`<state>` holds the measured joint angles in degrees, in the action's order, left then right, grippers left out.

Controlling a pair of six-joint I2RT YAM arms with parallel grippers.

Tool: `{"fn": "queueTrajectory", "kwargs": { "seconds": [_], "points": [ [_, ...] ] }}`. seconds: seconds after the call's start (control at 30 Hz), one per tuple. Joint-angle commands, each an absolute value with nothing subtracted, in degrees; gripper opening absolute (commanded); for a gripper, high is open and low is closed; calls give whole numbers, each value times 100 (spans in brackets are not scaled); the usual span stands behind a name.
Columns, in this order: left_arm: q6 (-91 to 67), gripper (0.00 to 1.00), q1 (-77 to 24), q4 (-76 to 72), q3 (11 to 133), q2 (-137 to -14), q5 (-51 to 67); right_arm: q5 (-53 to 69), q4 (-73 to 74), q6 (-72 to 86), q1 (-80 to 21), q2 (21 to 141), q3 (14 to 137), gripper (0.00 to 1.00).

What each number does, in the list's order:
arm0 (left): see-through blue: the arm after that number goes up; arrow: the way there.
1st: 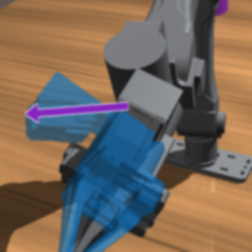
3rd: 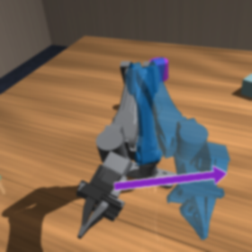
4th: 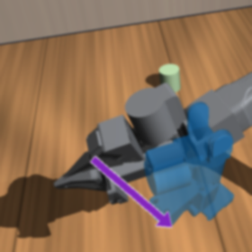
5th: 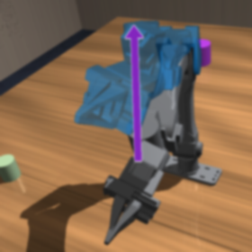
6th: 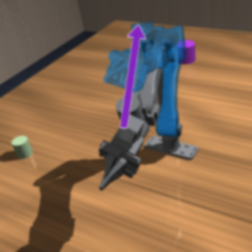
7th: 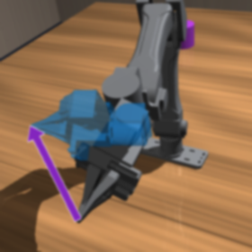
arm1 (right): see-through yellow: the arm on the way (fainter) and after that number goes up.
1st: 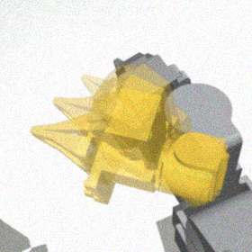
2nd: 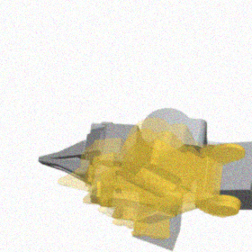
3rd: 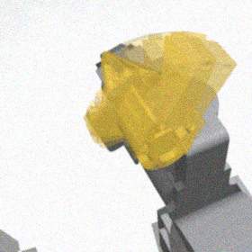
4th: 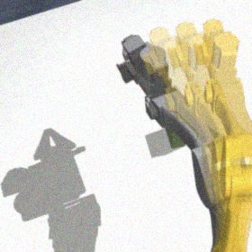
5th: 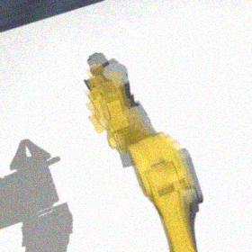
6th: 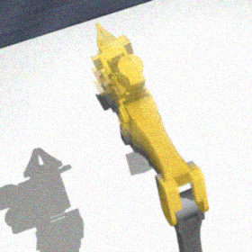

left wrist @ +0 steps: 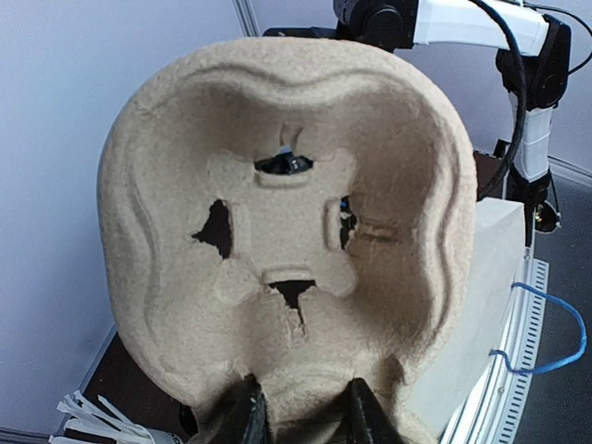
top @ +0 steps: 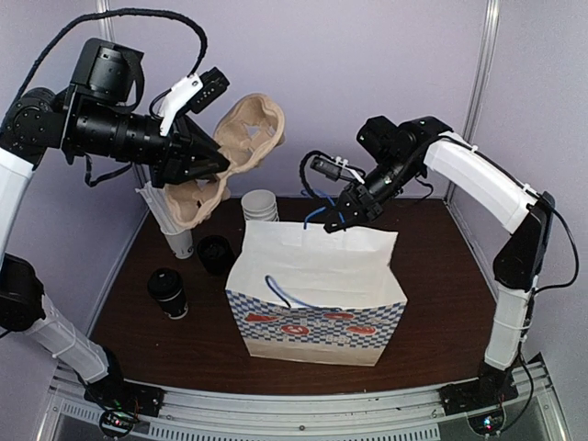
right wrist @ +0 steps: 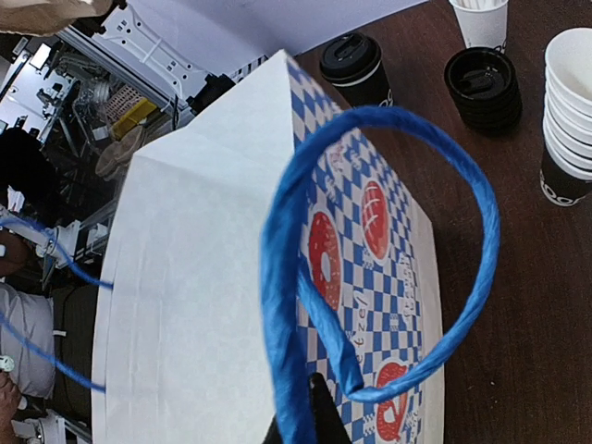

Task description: Pack the takeout coffee

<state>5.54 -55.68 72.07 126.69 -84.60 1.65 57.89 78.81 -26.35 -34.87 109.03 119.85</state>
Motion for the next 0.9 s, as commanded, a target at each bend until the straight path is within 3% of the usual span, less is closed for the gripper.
{"fn": "queueTrajectory", "kwargs": {
  "seconds": [0.0, 0.13, 0.3, 0.6, 0.87],
  "points": [
    [687, 27, -5538, 6760, 12408, -8313, 441, 5722, 7959, -2782, -3680, 11086, 12332, 0],
    [700, 27, -5541, 6530, 12052, -8236, 618, 5304, 8217, -2822, -3593, 11195, 12865, 35],
    [906, 28, -5545, 6351, 12128, -8512, 1225, 5655, 8699, -3175, -2984, 10538, 13270, 62],
    [1238, 28, -5553, 6257, 12702, -9733, 2748, 5862, 8258, -3317, -1338, 8926, 11250, 66],
    [1610, 29, -5629, 6663, 12880, -10472, 3593, 5945, 7999, -3377, -826, 8416, 10043, 65]
  ]
}}
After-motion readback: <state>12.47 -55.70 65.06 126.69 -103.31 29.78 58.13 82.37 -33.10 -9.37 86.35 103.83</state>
